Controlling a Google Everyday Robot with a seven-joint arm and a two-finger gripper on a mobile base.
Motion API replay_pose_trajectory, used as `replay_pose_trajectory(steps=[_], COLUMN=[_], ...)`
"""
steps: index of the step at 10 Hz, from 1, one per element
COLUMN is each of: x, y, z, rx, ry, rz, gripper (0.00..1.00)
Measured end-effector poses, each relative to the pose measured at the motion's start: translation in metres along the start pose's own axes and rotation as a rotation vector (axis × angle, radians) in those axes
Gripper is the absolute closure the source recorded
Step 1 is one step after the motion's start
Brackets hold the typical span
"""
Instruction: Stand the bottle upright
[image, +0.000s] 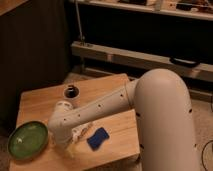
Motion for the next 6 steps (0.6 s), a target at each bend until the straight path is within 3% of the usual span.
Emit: replay_pose_trajectory(steps=[4, 6], x=[0.0051, 0.0075], y=[0.0021, 0.0028], z=[0.0071, 0.0095], rx=[-0.007, -0.008], ry=[0.002, -0.004], rz=[0.011, 0.009], gripper=[0.20, 0.29])
